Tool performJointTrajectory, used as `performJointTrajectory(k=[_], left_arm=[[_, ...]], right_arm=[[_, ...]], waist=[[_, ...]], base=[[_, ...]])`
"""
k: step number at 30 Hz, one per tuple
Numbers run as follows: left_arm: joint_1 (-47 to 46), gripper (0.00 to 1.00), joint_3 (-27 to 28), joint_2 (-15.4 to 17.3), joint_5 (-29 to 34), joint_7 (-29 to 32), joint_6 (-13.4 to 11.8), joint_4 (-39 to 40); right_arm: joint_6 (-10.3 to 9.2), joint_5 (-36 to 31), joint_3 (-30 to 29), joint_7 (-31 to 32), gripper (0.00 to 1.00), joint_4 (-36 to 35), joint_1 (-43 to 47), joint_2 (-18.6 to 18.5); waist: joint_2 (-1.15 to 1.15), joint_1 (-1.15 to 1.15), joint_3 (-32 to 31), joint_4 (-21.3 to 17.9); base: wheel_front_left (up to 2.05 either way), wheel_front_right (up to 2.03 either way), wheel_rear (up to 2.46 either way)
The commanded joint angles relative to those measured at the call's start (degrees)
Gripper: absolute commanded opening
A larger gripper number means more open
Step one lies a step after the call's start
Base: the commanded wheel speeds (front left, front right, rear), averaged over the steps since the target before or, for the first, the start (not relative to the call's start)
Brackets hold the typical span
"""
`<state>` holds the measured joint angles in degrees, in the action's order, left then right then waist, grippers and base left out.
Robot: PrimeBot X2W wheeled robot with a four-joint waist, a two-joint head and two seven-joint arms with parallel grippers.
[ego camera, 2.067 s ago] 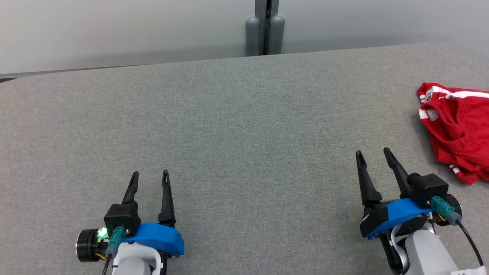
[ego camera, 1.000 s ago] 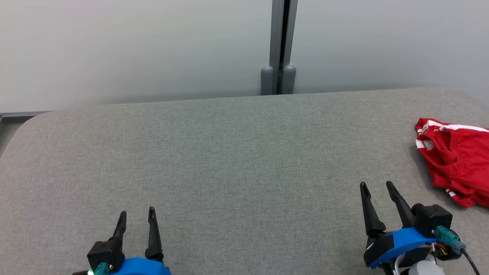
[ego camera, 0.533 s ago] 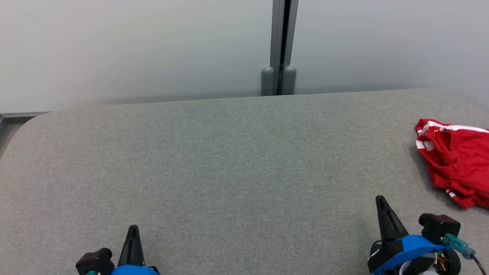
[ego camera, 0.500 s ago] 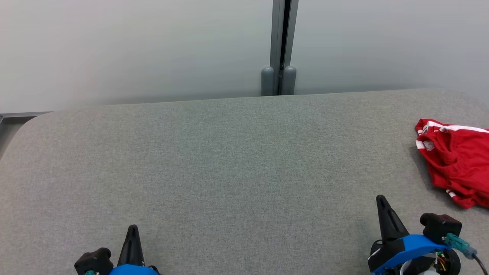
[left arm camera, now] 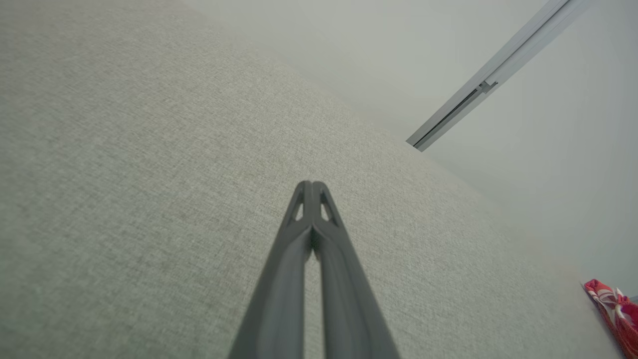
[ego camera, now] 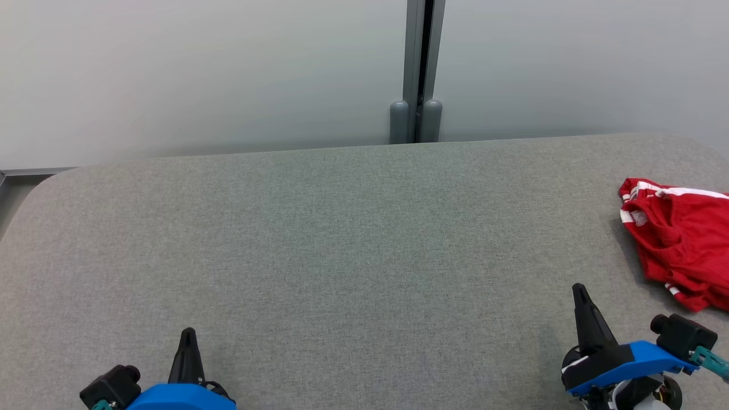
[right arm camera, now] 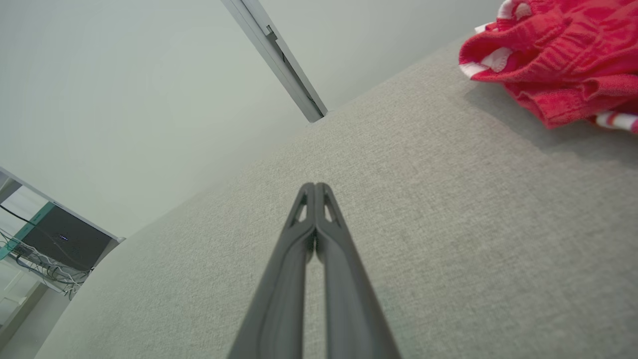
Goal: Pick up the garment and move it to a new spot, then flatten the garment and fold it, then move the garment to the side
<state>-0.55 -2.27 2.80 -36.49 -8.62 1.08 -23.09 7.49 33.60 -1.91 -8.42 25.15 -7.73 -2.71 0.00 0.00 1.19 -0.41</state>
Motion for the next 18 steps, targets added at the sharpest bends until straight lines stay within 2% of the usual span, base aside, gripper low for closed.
performJointTrajectory(k=[1,18], left_arm=[[-1.91,0.00,0.69,0.06,-2.02,0.46,0.44,1.26],[-2.99,0.00,2.71,0.08,-15.11,4.02,1.93,3.24]], right_arm=[[0.01,2.21,-0.26,0.47,0.00,-1.35,-0.11,-0.16],[0.01,15.96,-1.34,4.00,0.00,-3.85,0.34,-0.18]], waist=[[0.00,0.00,-0.01,0.01],[0.00,0.00,-0.18,0.07]], base=[[0.00,0.00,0.00],[0.00,0.00,0.00]])
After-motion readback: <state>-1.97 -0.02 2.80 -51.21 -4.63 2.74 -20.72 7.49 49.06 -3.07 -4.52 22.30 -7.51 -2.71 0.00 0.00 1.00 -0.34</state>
